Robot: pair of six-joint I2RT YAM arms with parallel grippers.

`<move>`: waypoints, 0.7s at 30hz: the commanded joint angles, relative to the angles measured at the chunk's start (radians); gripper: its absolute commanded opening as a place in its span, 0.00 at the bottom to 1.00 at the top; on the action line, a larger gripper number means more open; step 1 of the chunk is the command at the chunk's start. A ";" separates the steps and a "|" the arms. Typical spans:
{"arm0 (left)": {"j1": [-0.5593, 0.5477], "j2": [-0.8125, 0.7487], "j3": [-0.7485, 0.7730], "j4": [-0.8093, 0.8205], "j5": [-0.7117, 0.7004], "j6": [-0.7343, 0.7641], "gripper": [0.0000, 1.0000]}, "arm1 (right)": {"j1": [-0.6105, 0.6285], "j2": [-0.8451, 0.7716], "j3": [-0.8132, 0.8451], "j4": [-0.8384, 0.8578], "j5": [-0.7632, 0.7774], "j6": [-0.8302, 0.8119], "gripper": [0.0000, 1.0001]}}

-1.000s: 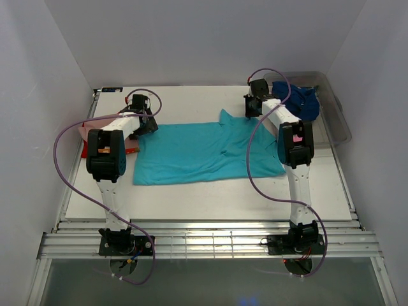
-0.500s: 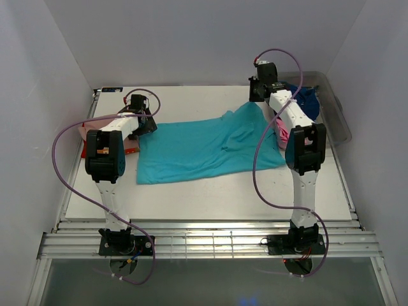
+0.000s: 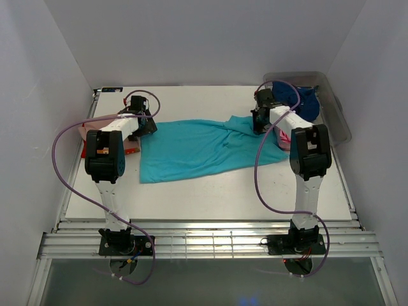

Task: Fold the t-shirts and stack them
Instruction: Grap the side of the flattened tshirt furthest away from the robot with both arms

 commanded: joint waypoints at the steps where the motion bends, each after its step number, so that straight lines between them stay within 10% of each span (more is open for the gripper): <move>1: 0.009 -0.059 0.007 0.008 0.018 -0.007 0.89 | 0.006 -0.069 -0.073 -0.017 0.027 0.015 0.13; 21: 0.013 -0.049 0.067 0.000 -0.004 -0.005 0.90 | -0.005 0.104 0.244 0.040 0.004 0.030 0.27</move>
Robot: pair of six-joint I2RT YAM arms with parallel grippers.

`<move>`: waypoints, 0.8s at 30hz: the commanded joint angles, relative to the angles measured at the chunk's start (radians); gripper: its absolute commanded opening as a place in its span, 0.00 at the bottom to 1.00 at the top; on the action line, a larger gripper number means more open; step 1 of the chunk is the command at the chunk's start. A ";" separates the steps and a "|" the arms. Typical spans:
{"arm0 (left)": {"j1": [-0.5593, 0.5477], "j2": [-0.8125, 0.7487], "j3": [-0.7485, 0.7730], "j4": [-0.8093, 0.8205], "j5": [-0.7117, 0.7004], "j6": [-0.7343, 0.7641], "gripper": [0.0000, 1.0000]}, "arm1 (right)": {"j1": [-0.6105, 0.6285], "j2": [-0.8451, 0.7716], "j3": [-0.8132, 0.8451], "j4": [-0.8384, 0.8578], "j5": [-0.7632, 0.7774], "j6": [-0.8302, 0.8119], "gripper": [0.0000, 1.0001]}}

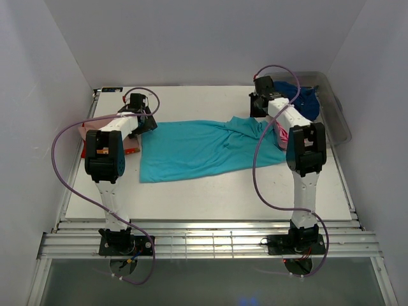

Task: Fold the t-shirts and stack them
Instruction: Grap the side of the flattened tshirt furthest away from the robot with both arms

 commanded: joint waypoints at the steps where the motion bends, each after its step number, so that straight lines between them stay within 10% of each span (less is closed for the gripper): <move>1: 0.011 -0.049 0.041 0.001 -0.012 0.005 0.90 | -0.008 0.069 0.081 -0.011 -0.009 0.004 0.27; 24: 0.020 -0.075 -0.005 -0.002 -0.006 -0.001 0.91 | -0.013 0.011 -0.041 -0.007 0.028 -0.007 0.40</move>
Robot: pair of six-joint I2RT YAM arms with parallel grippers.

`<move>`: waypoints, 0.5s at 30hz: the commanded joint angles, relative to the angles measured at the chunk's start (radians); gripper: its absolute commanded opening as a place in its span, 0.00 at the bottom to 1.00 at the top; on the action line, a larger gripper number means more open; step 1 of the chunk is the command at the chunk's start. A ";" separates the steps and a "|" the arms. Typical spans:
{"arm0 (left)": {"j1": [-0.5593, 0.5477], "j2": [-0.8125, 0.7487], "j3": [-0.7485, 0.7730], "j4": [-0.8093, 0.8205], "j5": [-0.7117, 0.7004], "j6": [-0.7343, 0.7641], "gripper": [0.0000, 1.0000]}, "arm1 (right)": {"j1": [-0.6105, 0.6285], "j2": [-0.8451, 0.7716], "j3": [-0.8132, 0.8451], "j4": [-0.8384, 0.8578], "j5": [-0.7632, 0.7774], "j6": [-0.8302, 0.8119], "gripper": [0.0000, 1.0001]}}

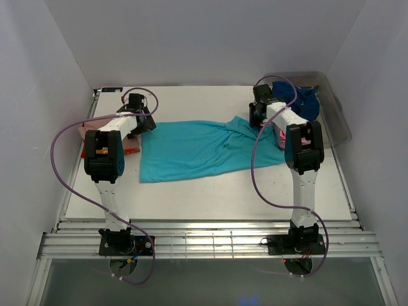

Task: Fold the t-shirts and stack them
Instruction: Grap the side of the flattened tshirt furthest away from the robot with both arms

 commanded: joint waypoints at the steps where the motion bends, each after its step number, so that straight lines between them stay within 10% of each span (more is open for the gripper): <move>1: 0.009 -0.075 -0.011 0.005 -0.006 0.001 0.91 | -0.004 -0.077 -0.021 0.019 0.016 0.000 0.40; 4: 0.009 -0.077 -0.012 0.005 0.000 -0.002 0.91 | -0.006 -0.073 -0.037 0.019 0.021 0.000 0.40; 8: 0.007 -0.086 -0.026 0.007 0.001 -0.007 0.90 | -0.006 -0.062 -0.051 0.016 0.013 0.000 0.08; 15: 0.012 -0.094 -0.021 0.008 -0.039 0.010 0.90 | -0.006 -0.095 0.004 0.004 0.021 -0.004 0.08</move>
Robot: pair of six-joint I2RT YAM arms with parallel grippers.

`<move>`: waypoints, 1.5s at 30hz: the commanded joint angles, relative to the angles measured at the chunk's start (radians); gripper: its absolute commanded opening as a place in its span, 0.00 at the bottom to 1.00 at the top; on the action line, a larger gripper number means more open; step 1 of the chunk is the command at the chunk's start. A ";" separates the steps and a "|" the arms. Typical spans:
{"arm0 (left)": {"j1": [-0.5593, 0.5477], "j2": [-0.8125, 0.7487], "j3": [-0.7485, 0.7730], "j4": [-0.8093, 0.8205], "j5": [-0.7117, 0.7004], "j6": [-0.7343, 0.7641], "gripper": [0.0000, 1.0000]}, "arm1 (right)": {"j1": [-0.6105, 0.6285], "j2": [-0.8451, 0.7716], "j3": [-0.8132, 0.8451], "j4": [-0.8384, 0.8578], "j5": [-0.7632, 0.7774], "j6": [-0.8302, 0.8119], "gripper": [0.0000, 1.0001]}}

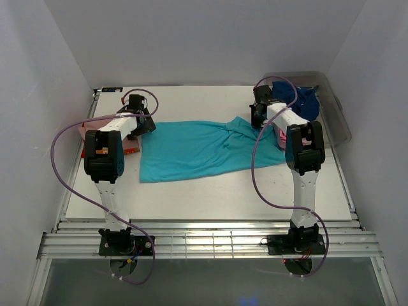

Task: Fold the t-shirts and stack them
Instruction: Grap the side of the flattened tshirt furthest away from the robot with both arms

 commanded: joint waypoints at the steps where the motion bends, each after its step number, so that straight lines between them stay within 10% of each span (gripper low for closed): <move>1: 0.011 -0.094 -0.005 0.008 -0.052 0.008 0.90 | -0.005 -0.075 0.061 -0.014 0.015 -0.008 0.08; 36: 0.029 0.147 0.196 0.105 0.129 -0.026 0.77 | -0.005 -0.143 0.075 -0.042 -0.019 -0.043 0.08; 45: 0.029 0.163 0.216 0.075 0.097 -0.011 0.29 | -0.004 -0.178 0.052 -0.037 -0.016 -0.038 0.08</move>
